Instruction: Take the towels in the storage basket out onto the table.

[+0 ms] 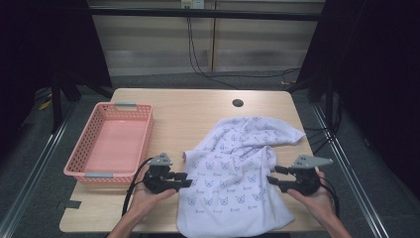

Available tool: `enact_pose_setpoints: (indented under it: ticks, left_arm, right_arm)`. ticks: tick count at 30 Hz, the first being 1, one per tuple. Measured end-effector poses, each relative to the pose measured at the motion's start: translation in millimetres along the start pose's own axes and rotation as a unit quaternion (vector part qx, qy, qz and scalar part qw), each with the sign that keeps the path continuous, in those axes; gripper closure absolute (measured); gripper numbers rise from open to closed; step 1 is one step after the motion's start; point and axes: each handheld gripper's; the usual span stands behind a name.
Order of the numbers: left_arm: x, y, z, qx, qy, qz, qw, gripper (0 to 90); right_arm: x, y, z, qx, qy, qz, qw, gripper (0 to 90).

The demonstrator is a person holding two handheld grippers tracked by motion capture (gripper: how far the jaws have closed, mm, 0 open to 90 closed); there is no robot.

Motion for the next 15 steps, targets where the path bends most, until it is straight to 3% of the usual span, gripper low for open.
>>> enact_pose_setpoints:
  ticks: [4, 6, 8, 10, 13, 15]
  left_arm:
    - [20.6, 10.7, 3.6, 0.011, 0.023, 0.009, 0.9996, 60.9]
    - [25.2, 8.6, 2.2, 0.021, 0.035, 0.013, 0.9991, 61.1]
    - [27.6, 3.1, -0.2, 0.040, 0.048, 0.035, 0.9974, 63.3]
    - [29.0, 0.0, -5.7, 0.066, 0.062, 0.036, 0.9953, 68.6]
    - [25.5, -4.1, -8.9, 0.078, 0.068, 0.051, 0.9933, 83.2]
    - [21.9, -6.9, -11.0, 0.075, 0.075, 0.046, 0.9933, 88.0]
  right_arm:
    - [31.2, -22.6, 12.3, 0.007, 0.013, -0.018, 0.9997, 47.8]
    - [45.7, -30.3, 13.2, 0.018, 0.016, -0.015, 0.9996, 46.7]
    - [59.1, -31.3, 12.1, 0.023, 0.034, -0.021, 0.9989, 46.6]
    - [63.4, -25.9, 10.2, 0.017, 0.044, -0.026, 0.9985, 57.9]
    - [56.3, -20.9, 7.6, 0.020, 0.040, -0.029, 0.9986, 82.0]
    - [45.0, -20.7, 5.8, 0.027, 0.031, -0.030, 0.9987, 85.9]
Point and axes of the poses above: each handheld gripper's, and its own axes: x roughly forward along the jaws, z roughly out of its top, y roughly to its left, and after that the axes turned 5 degrees about -y, right-handed
